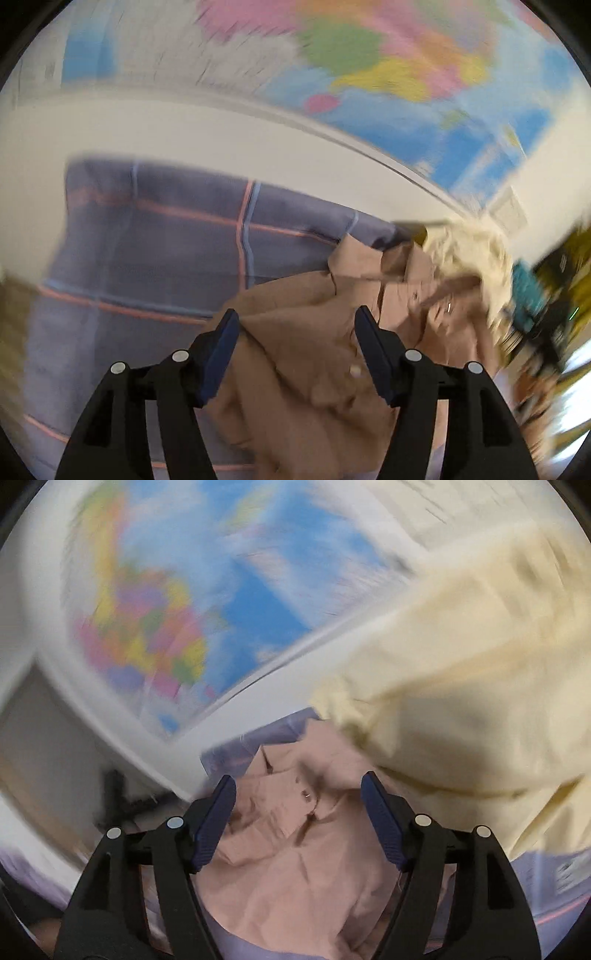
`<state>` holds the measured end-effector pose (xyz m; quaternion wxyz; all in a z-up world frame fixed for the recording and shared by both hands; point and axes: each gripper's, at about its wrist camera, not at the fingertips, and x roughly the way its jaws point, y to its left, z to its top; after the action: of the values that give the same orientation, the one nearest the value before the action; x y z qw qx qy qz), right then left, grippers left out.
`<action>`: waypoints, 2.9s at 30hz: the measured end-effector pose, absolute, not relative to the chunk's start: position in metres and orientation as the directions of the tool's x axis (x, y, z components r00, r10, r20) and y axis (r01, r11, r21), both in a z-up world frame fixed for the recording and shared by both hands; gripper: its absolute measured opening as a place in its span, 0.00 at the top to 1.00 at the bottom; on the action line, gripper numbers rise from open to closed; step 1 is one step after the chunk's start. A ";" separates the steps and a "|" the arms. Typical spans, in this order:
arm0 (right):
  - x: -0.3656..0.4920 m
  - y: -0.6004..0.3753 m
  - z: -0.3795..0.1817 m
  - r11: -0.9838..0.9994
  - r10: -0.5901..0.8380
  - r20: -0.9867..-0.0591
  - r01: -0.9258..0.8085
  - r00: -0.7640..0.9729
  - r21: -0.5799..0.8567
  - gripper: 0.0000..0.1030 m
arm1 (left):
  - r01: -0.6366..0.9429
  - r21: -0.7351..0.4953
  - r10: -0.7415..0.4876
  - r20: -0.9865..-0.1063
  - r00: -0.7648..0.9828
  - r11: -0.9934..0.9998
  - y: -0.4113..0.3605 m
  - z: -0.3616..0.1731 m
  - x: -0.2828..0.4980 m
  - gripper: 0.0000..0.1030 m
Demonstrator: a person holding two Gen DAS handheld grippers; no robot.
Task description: Fold large clothes
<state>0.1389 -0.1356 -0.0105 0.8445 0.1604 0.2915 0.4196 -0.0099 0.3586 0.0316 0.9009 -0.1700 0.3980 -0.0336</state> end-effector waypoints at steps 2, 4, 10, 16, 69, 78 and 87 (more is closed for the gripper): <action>0.116 -0.107 -0.003 0.634 0.763 -0.413 -0.701 0.497 0.327 0.29 | -0.041 -0.216 -0.125 -0.701 0.702 0.976 0.338 0.037 -0.023 0.30; 0.106 -0.068 -0.009 0.653 0.702 -0.499 -0.739 0.509 0.165 0.26 | 0.000 -0.110 -0.080 -0.718 0.691 0.994 0.318 0.035 -0.024 0.28; 0.125 0.006 -0.064 0.631 0.558 -0.705 -0.775 0.437 0.019 0.28 | 0.019 0.090 0.062 -0.805 0.590 0.996 0.279 -0.006 0.016 0.44; 0.126 0.015 -0.084 0.594 0.531 -0.746 -0.804 0.402 -0.010 0.96 | -0.077 0.064 0.095 -0.842 0.531 0.995 0.303 -0.023 0.047 0.96; 0.109 -0.126 -0.097 0.521 0.820 -0.488 -0.740 0.298 0.425 0.88 | -0.050 -0.311 -0.200 -0.718 0.667 0.949 0.304 -0.064 -0.067 0.74; 0.045 -0.199 -0.061 0.516 0.818 -0.504 -0.743 0.279 0.426 0.94 | 0.015 -0.459 -0.386 -0.728 0.567 0.888 0.297 -0.075 -0.120 0.76; 0.061 -0.216 -0.079 0.768 0.604 -0.613 -0.578 0.509 0.277 0.29 | -0.023 -0.205 -0.132 -0.706 0.695 0.978 0.294 -0.031 -0.130 0.30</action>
<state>0.0607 -0.2161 -0.0793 0.8684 0.0183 0.3602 0.3403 -0.1298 0.2944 -0.0313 0.9153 -0.0994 0.3891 -0.0299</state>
